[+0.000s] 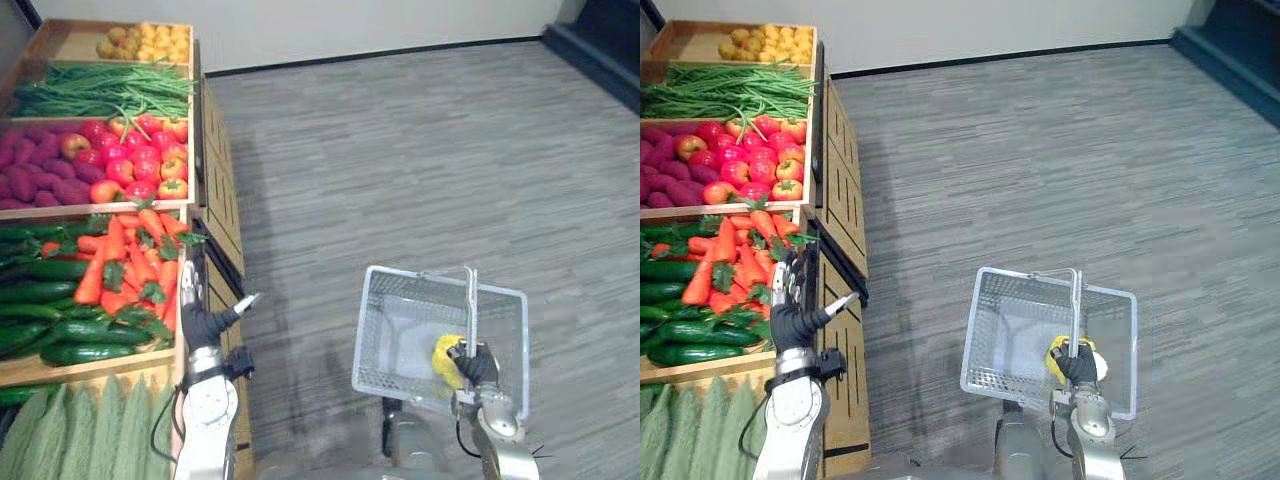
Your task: Pick vegetable in the basket
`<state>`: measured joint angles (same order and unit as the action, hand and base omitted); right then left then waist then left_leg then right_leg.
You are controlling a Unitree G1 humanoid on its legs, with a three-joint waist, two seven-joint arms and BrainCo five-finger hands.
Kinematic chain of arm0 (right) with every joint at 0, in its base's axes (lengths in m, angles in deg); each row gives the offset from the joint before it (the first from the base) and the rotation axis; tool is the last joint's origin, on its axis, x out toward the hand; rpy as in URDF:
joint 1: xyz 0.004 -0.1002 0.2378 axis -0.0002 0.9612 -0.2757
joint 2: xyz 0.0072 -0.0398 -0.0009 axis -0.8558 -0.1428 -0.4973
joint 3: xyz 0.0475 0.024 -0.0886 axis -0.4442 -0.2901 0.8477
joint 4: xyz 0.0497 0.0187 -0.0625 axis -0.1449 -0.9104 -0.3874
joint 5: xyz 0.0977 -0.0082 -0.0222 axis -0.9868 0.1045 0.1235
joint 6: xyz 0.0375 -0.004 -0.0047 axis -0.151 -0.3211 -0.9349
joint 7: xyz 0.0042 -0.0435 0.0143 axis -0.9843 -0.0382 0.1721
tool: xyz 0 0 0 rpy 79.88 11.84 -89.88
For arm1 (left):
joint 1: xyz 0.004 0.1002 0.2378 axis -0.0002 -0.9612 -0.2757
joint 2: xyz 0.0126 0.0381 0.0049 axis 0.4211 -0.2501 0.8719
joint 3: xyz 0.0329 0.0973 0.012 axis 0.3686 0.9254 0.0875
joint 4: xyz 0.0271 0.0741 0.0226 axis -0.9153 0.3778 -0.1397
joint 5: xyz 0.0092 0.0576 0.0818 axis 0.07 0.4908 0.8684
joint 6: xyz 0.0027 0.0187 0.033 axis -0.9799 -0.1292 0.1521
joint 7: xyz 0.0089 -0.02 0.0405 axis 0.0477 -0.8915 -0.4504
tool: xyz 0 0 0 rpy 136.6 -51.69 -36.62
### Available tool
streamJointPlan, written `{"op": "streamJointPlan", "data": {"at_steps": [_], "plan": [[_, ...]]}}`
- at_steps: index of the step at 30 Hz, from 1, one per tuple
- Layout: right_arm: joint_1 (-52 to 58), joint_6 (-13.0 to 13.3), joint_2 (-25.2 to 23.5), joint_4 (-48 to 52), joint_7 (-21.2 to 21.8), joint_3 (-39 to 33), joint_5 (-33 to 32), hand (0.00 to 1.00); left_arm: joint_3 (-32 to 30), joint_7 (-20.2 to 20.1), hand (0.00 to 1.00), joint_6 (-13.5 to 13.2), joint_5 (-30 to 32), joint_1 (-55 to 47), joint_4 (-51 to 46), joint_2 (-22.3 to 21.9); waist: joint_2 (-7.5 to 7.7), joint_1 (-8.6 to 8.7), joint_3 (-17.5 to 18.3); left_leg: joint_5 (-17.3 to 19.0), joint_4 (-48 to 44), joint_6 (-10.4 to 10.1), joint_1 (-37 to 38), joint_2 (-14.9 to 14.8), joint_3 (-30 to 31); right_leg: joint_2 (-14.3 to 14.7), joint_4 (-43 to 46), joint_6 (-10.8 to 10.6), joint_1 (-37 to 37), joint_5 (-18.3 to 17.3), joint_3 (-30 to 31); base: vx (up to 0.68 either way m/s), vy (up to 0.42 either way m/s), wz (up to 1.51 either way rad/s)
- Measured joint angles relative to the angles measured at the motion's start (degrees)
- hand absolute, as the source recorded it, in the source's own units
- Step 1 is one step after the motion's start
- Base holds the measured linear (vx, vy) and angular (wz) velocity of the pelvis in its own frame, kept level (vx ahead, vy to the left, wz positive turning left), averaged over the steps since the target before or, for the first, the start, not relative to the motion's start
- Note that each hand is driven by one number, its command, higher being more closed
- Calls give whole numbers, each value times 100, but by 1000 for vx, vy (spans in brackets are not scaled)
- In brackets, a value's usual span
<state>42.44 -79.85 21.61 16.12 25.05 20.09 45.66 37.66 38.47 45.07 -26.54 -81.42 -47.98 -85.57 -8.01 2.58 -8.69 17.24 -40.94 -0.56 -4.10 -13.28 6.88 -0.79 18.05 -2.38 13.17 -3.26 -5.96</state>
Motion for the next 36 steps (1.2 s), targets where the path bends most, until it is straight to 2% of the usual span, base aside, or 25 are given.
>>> {"op": "streamJointPlan", "data": {"at_steps": [1, 2, 4, 8, 9, 10, 11, 13, 14, 15, 17, 18, 19, 20, 21, 23, 24, 26, 27, 28, 29, 30, 32, 34, 36], "plan": [[3, -1, 9, -8, 5, 138, -3, 100, 48, 19, 0, 2, -19, -1, 52, 19, 4, -77, -38, -528, -1091, -22, -426, -252, -257, 148, -306, 100, -452, -22, -26, 670, -356, -8], [-4, -2, -12, -11, 0, 191, -2, 100, 48, 21, 0, 2, -24, 7, 68, 20, -20, -133, -47, -512, -1507, -34, -565, -372, -457, 207, -519, 144, -749, -10, -24, 582, -276, -3], [-18, 22, -20, 3, -74, 226, -8, 100, 116, 29, 0, -12, -29, 20, 69, 25, 89, -203, -102, -453, -2129, 46, -828, -422, -1167, 196, -1127, 225, -1590, 5, -105, 485, -212, 6], [-187, 87, -32, 26, -228, -62, -187, 100, 80, 29, 0, -67, -24, 203, 72, 21, 96, -215, -109, -268, -1052, -72, -1353, -398, -2624, 105, -1624, 266, -2185, -142, -607, 419, -103, 43], [-162, 95, -24, 25, -243, -219, -225, 100, 107, 28, 0, -68, -18, 304, 75, 16, 116, -166, -122, -308, -330, -23, -1346, -401, -3507, 60, -1628, 173, -2344, -296, -879, 394, -37, 117], [-58, 116, -3, 26, -312, -394, -226, 100, 137, 27, 0, -78, -14, 390, 72, 20, 65, -104, -88, -759, 511, 314, -1237, -360, -4495, 88, -1582, 40, -2517, -509, -1246, 481, -42, 153], [9, 124, 12, -14, -354, -526, -229, 100, 139, 28, 0, -113, -11, 407, 69, 66, 75, -61, -60, -754, 837, 1031, -1069, -300, -5288, 89, -1445, -36, -2623, -788, -1478, 497, -13, 175], [45, 108, -82, -119, -437, -709, -240, 100, 142, 28, 0, -97, 81, 511, 65, 178, 255, 22, -33, -265, 1039, 1505, -910, -12, -5617, -21, -1097, -199, -2707, -1184, -1981, 447, 18, 165], [43, 77, -83, -177, -449, -725, -238, 100, 139, 27, 0, -96, 95, 511, 60, 190, 277, -20, -33, -110, 1113, 1543, -890, 61, -5550, -5, -1075, -227, -2753, -1201, -2079, 412, 35, 136], [39, -11, -118, -301, -451, -786, -218, 100, 121, 26, 0, -74, 97, 452, 61, 235, 407, -82, -88, 46, 1230, 1493, -741, 256, -5405, -69, -934, -279, -2908, -1232, -2177, 427, 36, 112], [44, -73, -190, -410, -455, -858, -208, 100, 109, 27, 0, -31, 89, 194, 61, 227, 481, -124, -84, 131, 1540, 1389, -359, 611, -5062, -377, 211, -330, -2837, -1248, -2386, 419, 45, 102], [78, -74, -196, -469, -456, -895, -208, 100, 126, 28, 0, -23, 89, 107, 59, 217, 485, -81, -86, 120, 1752, 1291, -120, 788, -4781, -668, 1274, -279, -2600, -1143, -2423, 416, 32, 120], [156, -71, -200, -468, -455, -927, -211, 100, 158, 28, 0, -2, 90, 82, 56, 210, 536, 14, -64, 118, 1944, 1154, 145, 1010, -4418, -1002, 2637, 144, -2191, -1192, -2240, 500, -8, 166], [199, -71, -203, -468, -454, -945, -214, 100, 167, 29, 0, 11, 93, 85, 57, 209, 593, 137, -26, 129, 2045, 1130, 321, 1138, -4050, -1013, 3367, 291, -1656, -1336, -1700, 419, -61, 168], [208, -71, -203, -468, -452, -945, -214, 100, 177, 28, 0, 16, 96, 91, 58, 218, 570, 206, -7, 119, 2094, 1102, 414, 1162, -3871, -940, 3488, 233, -1413, -1398, -1394, 418, -114, 176], [313, -54, -264, -436, -437, -927, -217, 100, 361, 37, 0, 17, 132, 162, 56, 231, 536, 281, 20, -9, 2296, 881, 733, 1154, -3197, -602, 3028, 234, -544, -1595, -338, 409, -180, 159], [357, -47, -339, -386, -441, -929, -220, 100, 425, 35, 0, 15, 163, 189, 56, 268, 563, 281, 8, -12, 2310, 848, 781, 1127, -3017, -491, 2792, 234, -365, -1594, -35, 383, -252, 160], [603, -7, -594, -108, -444, -923, -244, 100, 666, 37, 0, 14, 208, 257, 56, 289, 677, 283, 27, 41, 2262, 591, 825, 1038, -2251, 14, 1631, 106, -53, -1466, 1281, 355, -313, 187], [795, 23, -702, 22, -465, -882, -295, 100, 835, 46, 0, 12, 208, 257, 35, 313, 831, 288, 97, 157, 2117, 362, 778, 1047, -1813, 173, 954, -88, -42, -1204, 2045, 335, -362, 207], [984, 65, -766, 102, -470, -805, -382, 100, 954, 47, 0, 8, 208, 242, -12, 370, 1066, 289, 181, 312, 1914, 129, 690, 1138, -1446, 130, 633, -324, -41, -567, 2329, 270, -325, 190], [1052, 85, -759, 90, -468, -773, -450, 100, 1039, 44, 0, 8, 210, 259, 49, 380, 1064, 277, 172, 413, 1780, 23, 675, 1101, -1226, 119, 821, -374, -62, -571, 2202, 440, -449, 144], [1113, 78, -694, 106, -466, -737, -522, 100, 1163, 35, 0, 34, 209, 195, 75, 301, 906, 121, 276, 430, 1723, -31, 607, 890, -996, 198, 851, -215, -103, -670, 1851, 417, -417, 142], [1145, 85, -638, 281, -467, -691, -661, 100, 1346, 26, 0, 20, 219, 241, 59, 232, 756, 119, 334, 337, 1657, -181, 335, 652, -787, 152, 767, -94, -136, -739, 1251, 316, -325, 141], [1297, 78, -617, 284, -524, -771, -734, 100, 1313, 30, 0, 20, 219, 303, 21, 90, 652, 106, 321, 176, 1798, -381, 299, 345, -1053, 144, 779, -67, -244, -746, 729, 152, -208, 124], [1419, 89, -619, 351, -514, -750, -786, 100, 1265, 33, 0, 20, 218, 310, -34, 95, 708, 17, 282, 36, 1824, -309, 317, 209, -1485, 64, 744, 17, -419, -792, 482, 33, -129, 82]]}}
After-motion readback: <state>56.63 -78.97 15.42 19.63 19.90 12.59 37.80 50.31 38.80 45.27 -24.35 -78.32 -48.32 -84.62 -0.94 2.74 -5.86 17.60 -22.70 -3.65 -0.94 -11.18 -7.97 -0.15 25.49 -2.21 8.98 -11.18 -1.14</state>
